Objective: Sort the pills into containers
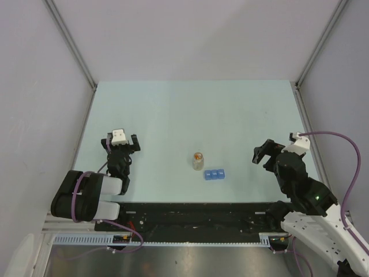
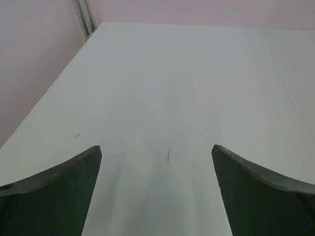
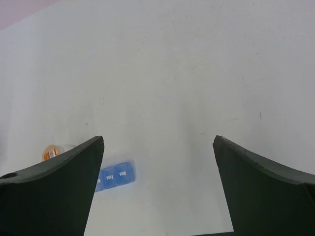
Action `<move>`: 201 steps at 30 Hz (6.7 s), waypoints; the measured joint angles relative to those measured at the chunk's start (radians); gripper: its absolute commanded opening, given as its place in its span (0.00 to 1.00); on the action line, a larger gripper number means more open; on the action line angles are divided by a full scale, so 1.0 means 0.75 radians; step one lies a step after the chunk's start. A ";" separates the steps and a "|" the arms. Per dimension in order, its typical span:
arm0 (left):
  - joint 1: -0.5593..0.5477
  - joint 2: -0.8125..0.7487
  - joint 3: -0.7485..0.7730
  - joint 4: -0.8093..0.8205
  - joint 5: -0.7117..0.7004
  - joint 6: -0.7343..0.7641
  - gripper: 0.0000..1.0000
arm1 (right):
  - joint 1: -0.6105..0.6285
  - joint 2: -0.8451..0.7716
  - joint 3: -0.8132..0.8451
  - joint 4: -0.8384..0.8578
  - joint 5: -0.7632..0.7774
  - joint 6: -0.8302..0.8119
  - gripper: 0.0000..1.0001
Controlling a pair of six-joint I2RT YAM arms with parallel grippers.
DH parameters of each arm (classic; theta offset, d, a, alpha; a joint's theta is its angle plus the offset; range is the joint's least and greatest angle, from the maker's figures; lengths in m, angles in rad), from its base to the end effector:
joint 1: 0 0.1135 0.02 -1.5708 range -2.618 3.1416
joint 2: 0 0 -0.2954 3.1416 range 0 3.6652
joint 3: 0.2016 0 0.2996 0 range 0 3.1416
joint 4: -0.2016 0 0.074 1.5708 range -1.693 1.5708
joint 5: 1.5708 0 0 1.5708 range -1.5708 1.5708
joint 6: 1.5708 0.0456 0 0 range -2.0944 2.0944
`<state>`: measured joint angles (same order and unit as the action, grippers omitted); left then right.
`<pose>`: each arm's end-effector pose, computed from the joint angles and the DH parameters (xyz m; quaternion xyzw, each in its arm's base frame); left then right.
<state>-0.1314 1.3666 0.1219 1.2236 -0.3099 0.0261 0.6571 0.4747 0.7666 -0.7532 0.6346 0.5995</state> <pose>0.2282 -0.0161 0.1414 -0.0521 0.7123 0.0737 0.6961 0.1117 0.0521 0.3412 0.1410 0.8120 0.0796 0.5608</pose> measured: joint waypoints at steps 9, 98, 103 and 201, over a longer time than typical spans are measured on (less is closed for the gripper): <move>0.006 0.000 0.000 -0.001 0.006 -0.001 1.00 | -0.001 0.036 0.000 0.009 -0.147 -0.020 1.00; -0.245 -1.081 0.515 -1.909 0.253 -0.627 1.00 | 0.133 1.257 -0.069 0.367 -0.529 1.573 0.72; -0.246 -1.080 0.515 -1.916 0.253 -0.627 1.00 | 0.134 1.293 -0.068 0.425 -0.563 1.563 0.41; -0.262 -1.038 0.616 -2.035 0.500 -0.582 1.00 | 0.204 0.747 -0.255 0.441 -0.464 1.032 0.90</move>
<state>-0.3279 0.5880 0.5838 -0.3027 0.0654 -0.4103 0.8104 1.0351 0.5751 -0.4221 0.2867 1.3735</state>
